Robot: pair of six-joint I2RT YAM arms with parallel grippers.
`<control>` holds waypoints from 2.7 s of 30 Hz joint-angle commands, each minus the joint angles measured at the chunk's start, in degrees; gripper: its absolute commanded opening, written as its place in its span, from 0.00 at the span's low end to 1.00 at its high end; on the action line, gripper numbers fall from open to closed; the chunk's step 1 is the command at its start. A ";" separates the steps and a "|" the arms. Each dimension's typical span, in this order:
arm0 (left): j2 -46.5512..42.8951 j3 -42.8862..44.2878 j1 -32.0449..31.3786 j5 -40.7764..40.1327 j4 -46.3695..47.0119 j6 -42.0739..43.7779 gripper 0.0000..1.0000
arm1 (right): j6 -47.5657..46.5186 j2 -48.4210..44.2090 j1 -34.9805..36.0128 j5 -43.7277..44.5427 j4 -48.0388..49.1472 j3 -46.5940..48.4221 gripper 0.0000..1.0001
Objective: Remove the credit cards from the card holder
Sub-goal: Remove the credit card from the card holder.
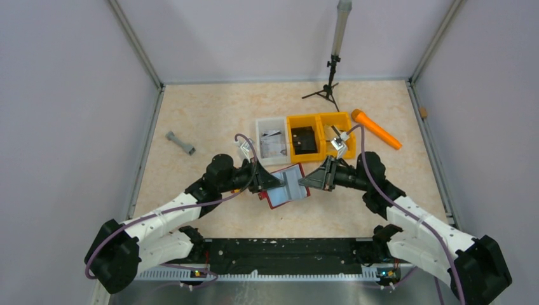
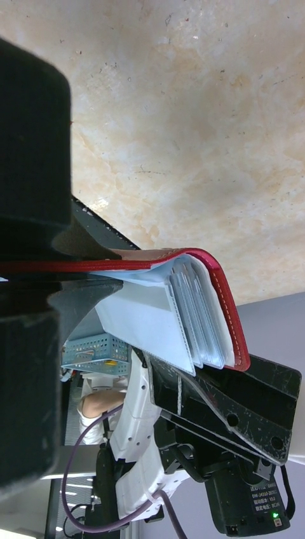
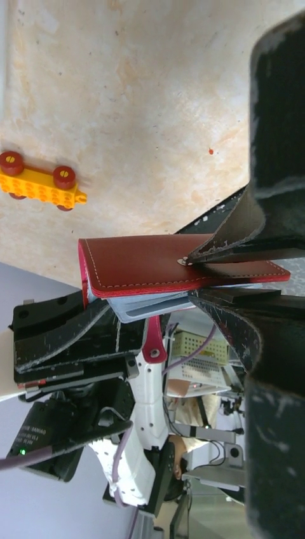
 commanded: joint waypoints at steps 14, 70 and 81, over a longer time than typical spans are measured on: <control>0.12 0.68 -0.27 2.22 8.26 -1.60 0.00 | -4.48 3.53 4.72 2.23 -2.62 4.11 0.41; -1.15 0.32 -0.27 1.74 6.15 -1.19 0.00 | -1.22 1.45 6.03 0.81 0.68 4.97 0.66; 0.45 0.68 -0.27 1.85 6.26 -1.21 0.00 | -1.78 1.75 6.03 0.62 0.09 5.59 0.72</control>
